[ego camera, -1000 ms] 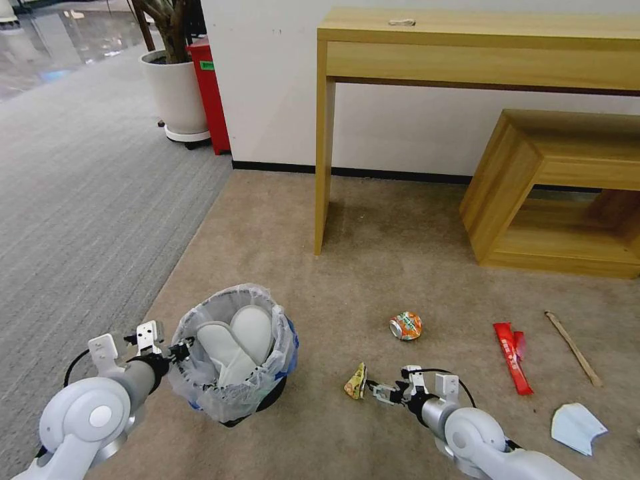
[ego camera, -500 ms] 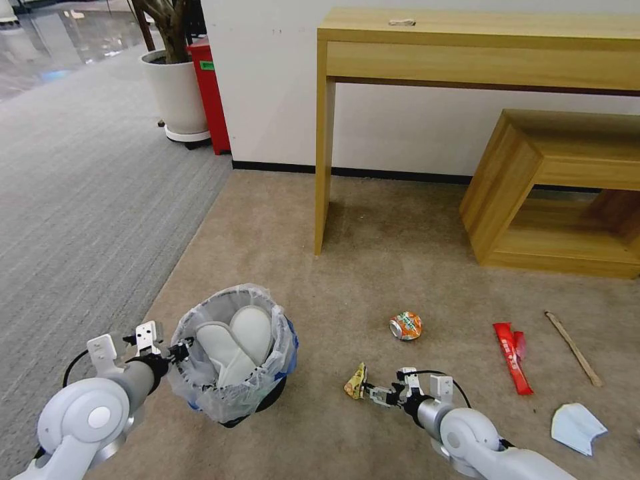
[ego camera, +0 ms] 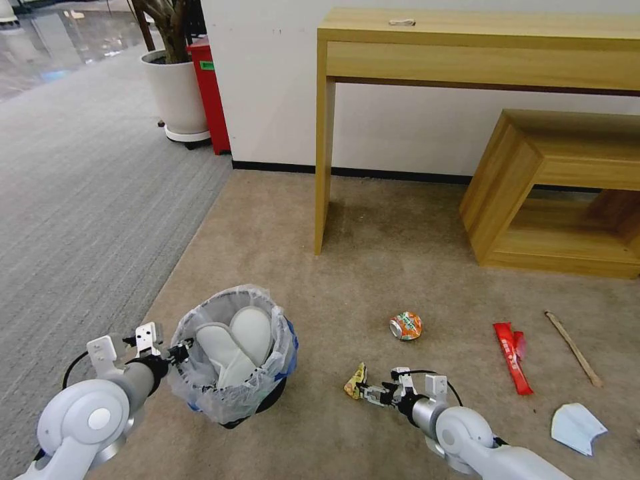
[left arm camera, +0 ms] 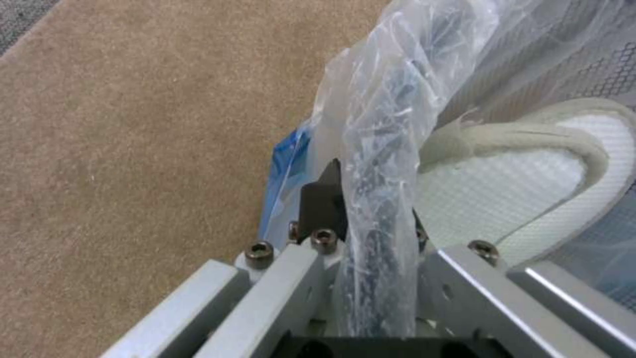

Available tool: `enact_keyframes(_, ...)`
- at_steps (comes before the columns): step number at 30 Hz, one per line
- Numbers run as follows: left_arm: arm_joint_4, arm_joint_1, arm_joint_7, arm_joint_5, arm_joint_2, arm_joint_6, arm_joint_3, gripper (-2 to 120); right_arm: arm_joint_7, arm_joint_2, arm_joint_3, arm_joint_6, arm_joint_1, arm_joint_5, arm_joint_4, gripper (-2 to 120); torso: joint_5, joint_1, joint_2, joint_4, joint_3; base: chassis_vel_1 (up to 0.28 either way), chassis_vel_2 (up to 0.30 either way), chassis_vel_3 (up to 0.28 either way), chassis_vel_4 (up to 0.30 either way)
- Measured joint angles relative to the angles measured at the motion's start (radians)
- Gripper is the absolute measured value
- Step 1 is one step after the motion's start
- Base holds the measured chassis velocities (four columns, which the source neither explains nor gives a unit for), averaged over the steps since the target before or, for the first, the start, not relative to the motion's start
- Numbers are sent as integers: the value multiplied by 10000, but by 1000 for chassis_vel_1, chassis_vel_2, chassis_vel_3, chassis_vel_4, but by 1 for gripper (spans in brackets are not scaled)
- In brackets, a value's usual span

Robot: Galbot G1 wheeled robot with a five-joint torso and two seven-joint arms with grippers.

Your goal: Pick up the trash bin and place the garbage on the floor into it.

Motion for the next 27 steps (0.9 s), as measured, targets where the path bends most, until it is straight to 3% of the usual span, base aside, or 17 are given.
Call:
enact_keyframes(8,-74,30,-4,39,-62,-2,-11,1,169,60,-44,101,58,-103,-33,95,-1,0,0,0,0,0,0,0,0)
enact_keyframes(27,-149,95,-40,13,-24,-9,-77,1,298,391,-339,190,278,-210,-466,93,0,0,0,0,0,0,0,0,0)
